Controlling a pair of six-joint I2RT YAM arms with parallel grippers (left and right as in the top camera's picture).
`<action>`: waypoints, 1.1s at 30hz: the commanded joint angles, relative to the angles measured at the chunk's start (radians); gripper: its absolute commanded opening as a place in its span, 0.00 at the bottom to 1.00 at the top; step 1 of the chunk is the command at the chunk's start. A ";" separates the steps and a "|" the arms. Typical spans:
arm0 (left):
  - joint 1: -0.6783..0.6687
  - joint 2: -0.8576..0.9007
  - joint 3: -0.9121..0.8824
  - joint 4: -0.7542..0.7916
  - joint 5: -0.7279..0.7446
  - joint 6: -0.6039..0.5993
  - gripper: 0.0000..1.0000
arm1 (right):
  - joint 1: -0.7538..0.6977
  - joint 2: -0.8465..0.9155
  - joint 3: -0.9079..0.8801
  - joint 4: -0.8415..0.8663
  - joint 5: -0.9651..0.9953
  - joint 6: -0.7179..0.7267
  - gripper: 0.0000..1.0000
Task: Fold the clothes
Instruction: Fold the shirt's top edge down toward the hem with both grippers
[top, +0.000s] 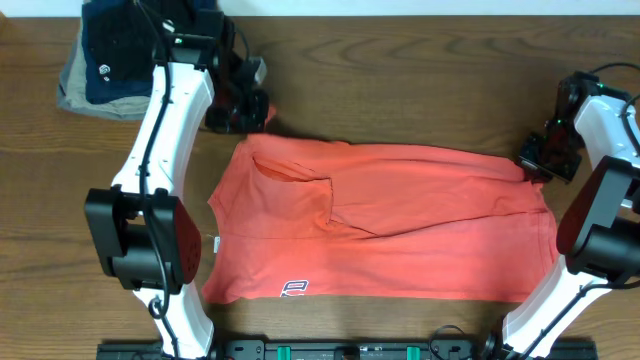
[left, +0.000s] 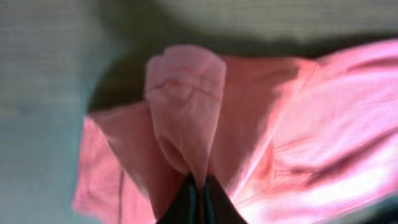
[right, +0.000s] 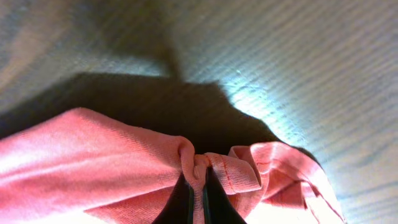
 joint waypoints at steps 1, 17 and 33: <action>-0.002 -0.011 -0.002 -0.080 0.002 -0.001 0.06 | -0.016 0.009 0.016 -0.016 0.018 0.028 0.01; -0.002 -0.011 -0.040 -0.381 -0.004 0.079 0.06 | -0.048 -0.081 0.016 -0.149 0.011 0.050 0.01; -0.002 -0.153 -0.437 -0.274 -0.043 0.075 0.06 | -0.048 -0.165 -0.006 -0.271 0.034 0.066 0.01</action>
